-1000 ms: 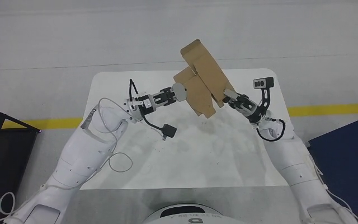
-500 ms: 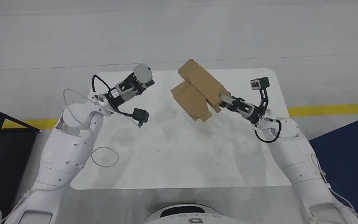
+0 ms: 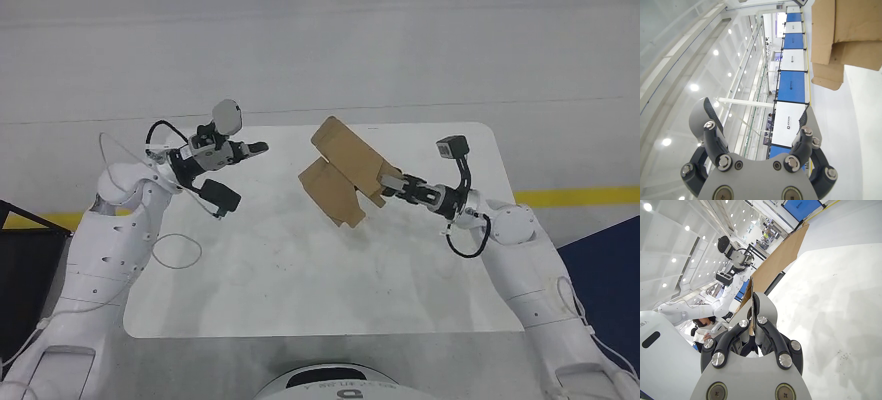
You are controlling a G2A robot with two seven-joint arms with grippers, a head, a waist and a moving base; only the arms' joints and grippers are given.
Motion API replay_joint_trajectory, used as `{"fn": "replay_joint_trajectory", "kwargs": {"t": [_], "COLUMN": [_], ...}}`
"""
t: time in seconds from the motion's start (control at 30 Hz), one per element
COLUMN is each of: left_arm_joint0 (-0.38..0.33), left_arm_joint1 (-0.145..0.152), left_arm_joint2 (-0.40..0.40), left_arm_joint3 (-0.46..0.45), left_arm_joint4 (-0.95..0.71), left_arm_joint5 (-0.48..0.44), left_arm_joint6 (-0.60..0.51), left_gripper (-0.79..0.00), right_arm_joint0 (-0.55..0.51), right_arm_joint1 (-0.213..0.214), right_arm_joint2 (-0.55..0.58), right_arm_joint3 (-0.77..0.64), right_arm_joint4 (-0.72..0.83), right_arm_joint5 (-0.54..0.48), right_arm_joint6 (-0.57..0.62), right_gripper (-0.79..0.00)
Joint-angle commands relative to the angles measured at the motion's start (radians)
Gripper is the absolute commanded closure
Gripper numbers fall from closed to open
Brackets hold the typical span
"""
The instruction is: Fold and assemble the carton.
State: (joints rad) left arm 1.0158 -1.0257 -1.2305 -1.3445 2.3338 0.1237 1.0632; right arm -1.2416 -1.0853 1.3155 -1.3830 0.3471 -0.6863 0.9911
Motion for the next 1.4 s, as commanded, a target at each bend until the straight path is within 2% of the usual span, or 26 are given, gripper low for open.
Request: {"fn": "replay_joint_trajectory", "kwargs": {"t": [0.0, 0.07, 0.13, 0.27, 0.37, 0.53, 0.57, 0.6, 0.67, 0.97, 1.07, 1.37], "left_arm_joint0": [-0.012, -0.033, -0.056, -0.114, -0.154, -0.182, -0.186, -0.19, -0.201, -0.236, -0.247, -0.266], "left_arm_joint1": [-0.004, -0.004, -0.007, -0.013, -0.016, -0.029, -0.03, -0.03, -0.029, -0.029, -0.029, -0.032], "left_arm_joint2": [0.009, 0.024, 0.044, 0.078, 0.09, 0.13, 0.147, 0.162, 0.191, 0.282, 0.294, 0.323], "left_arm_joint3": [0.029, 0.067, 0.106, 0.202, 0.269, 0.287, 0.277, 0.271, 0.268, 0.256, 0.271, 0.291], "left_arm_joint4": [-0.083, -0.084, -0.107, -0.163, -0.15, -0.213, -0.207, -0.191, -0.151, -0.123, -0.136, -0.154], "left_arm_joint5": [-0.017, -0.033, -0.071, -0.136, -0.13, -0.138, -0.137, -0.132, -0.123, -0.097, -0.094, -0.081], "left_arm_joint6": [0.078, 0.151, 0.227, 0.398, 0.421, 0.473, 0.473, 0.473, 0.473, 0.473, 0.473, 0.473], "left_gripper": [-0.785, -0.785, -0.785, -0.785, -0.785, -0.776, -0.625, -0.529, -0.477, -0.456, -0.385, -0.332], "right_arm_joint0": [-0.002, 0.006, 0.03, 0.098, 0.148, 0.204, 0.214, 0.225, 0.243, 0.28, 0.279, 0.275], "right_arm_joint1": [-0.002, -0.001, 0.002, 0.001, -0.006, -0.025, -0.03, -0.035, -0.043, -0.064, -0.068, -0.077], "right_arm_joint2": [-0.006, -0.007, 0.0, -0.014, -0.038, -0.11, -0.126, -0.14, -0.161, -0.197, -0.202, -0.215], "right_arm_joint3": [-0.018, -0.041, -0.039, -0.001, 0.03, 0.08, 0.091, 0.102, 0.127, 0.191, 0.192, 0.199], "right_arm_joint4": [0.038, 0.154, 0.281, 0.428, 0.499, 0.512, 0.513, 0.52, 0.519, 0.54, 0.534, 0.491], "right_arm_joint5": [0.013, 0.053, 0.096, 0.171, 0.216, 0.233, 0.233, 0.233, 0.225, 0.219, 0.218, 0.202], "right_arm_joint6": [-0.005, 0.052, 0.158, 0.314, 0.359, 0.375, 0.376, 0.376, 0.367, 0.362, 0.361, 0.345], "right_gripper": [0.0, 0.0, 0.0, 0.0, 0.0, 0.0, 0.0, 0.0, 0.0, 0.0, 0.0, 0.0]}}
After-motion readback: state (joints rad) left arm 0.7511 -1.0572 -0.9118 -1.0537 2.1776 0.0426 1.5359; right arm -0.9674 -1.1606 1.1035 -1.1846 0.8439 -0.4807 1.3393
